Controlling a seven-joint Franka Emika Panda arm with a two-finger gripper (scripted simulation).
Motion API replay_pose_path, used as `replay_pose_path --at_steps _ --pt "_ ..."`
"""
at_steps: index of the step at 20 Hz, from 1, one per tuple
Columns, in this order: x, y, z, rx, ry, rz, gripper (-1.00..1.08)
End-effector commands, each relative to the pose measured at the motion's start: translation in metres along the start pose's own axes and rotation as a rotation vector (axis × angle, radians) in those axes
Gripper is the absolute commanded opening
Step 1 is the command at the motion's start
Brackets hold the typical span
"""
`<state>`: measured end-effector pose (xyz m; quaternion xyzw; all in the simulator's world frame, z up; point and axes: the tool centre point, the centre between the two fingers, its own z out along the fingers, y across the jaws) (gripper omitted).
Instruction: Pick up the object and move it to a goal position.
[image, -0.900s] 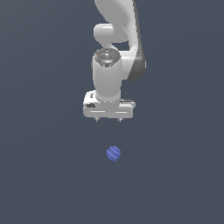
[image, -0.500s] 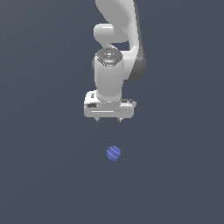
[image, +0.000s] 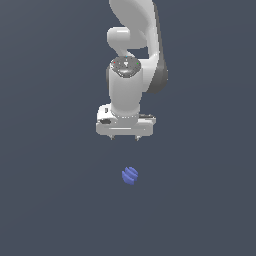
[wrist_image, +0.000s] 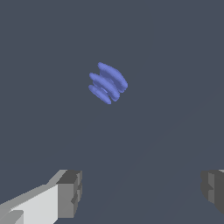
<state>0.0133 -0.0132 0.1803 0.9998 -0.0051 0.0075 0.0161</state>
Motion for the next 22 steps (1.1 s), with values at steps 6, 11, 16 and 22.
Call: replay_pose_path --at_steps 6,11,16,22 --pt "0.017 -0.002 0.010 0.006 -0.003 0.095 1.00" --pt "0.035 -0.005 0.023 0.012 -0.007 0.202 1.00" --pt "0.057 -0.009 0.041 0.018 -0.012 0.338 1.00" --pt "0.079 -0.016 0.063 0.023 -0.018 0.494 1.00"
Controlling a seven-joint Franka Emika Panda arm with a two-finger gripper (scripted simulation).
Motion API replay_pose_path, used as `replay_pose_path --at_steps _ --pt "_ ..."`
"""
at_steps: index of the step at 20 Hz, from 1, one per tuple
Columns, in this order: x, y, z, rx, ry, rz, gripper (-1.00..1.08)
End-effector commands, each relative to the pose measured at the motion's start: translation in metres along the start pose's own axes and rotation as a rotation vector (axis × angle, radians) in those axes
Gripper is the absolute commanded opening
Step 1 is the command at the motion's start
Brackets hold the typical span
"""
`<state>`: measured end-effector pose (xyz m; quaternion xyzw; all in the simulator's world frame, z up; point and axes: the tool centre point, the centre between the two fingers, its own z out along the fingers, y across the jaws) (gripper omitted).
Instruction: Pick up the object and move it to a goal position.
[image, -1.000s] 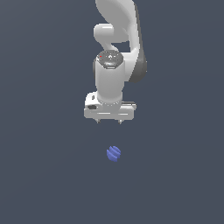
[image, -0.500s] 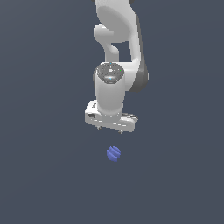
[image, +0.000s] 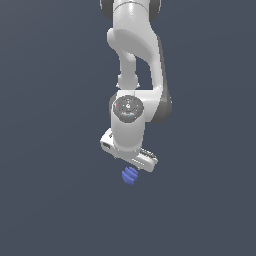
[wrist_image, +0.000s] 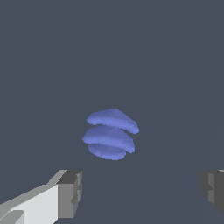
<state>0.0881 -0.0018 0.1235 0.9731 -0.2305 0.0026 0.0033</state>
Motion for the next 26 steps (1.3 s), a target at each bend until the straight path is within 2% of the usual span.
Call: replay_pose_path --at_steps 1,12,20,26 --pt "0.007 -0.006 0.009 0.002 -0.002 0.060 1.00" --pt "0.020 -0.020 0.032 0.004 -0.007 0.203 1.00" --pt "0.020 -0.021 0.037 0.004 -0.008 0.209 1.00" --pt "0.019 -0.020 0.065 0.004 -0.007 0.212 1.00"
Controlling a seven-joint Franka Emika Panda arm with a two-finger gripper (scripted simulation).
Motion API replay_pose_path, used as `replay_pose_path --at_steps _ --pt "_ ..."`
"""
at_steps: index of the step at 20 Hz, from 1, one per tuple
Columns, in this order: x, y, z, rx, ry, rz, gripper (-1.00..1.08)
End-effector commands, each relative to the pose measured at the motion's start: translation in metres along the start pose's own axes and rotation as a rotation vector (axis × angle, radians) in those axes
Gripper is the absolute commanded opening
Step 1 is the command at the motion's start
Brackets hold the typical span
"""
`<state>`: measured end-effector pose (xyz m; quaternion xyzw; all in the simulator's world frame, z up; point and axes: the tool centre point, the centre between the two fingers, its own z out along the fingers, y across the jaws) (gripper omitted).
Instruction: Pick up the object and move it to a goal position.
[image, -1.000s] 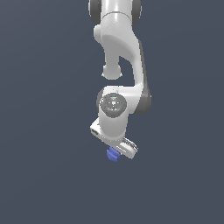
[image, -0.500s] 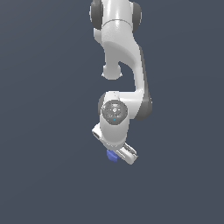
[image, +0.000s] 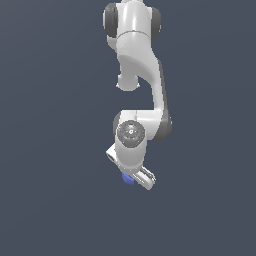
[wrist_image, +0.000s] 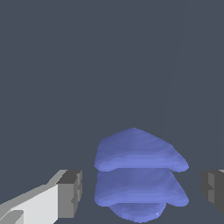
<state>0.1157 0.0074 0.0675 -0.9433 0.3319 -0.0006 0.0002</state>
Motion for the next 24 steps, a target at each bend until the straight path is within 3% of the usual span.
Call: replay_pose_path --at_steps 1,10,11,24 --pt "-0.001 0.001 0.015 -0.001 -0.001 0.002 1.00" --pt "0.000 0.000 0.028 -0.001 -0.001 0.002 1.00" --pt "0.000 0.000 0.028 -0.001 -0.001 0.002 -1.00" --pt "0.000 0.000 0.025 -0.001 -0.001 0.002 -1.00"
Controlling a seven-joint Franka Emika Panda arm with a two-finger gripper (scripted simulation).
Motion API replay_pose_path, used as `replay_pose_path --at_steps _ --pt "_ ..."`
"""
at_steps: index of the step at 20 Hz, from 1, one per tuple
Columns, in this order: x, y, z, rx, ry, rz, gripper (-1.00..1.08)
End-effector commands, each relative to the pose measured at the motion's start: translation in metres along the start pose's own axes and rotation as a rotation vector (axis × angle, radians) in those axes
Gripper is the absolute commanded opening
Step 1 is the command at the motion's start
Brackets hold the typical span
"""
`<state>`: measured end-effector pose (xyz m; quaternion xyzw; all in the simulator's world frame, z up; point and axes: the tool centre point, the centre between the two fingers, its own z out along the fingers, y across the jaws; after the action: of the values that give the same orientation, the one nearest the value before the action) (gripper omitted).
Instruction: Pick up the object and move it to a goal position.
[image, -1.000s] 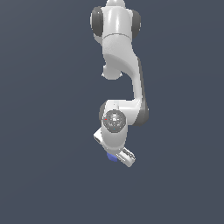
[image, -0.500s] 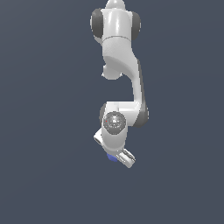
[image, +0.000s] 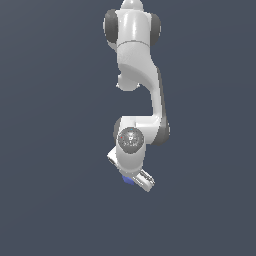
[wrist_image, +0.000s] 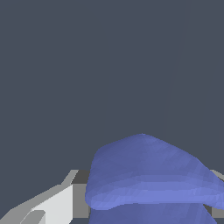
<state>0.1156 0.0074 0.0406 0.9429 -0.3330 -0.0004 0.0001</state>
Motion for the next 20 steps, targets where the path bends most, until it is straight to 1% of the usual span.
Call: replay_pose_path --at_steps 1,6,11,15,20 --pt "0.000 0.001 -0.003 0.001 0.001 0.000 -1.00" --pt "-0.002 0.004 -0.019 0.001 0.001 0.000 -1.00" --pt "-0.005 0.012 -0.048 0.001 0.000 0.000 -1.00" --pt "-0.009 0.021 -0.084 0.001 0.000 0.000 -1.00" --pt "-0.014 0.034 -0.140 0.001 0.000 0.001 -1.00"
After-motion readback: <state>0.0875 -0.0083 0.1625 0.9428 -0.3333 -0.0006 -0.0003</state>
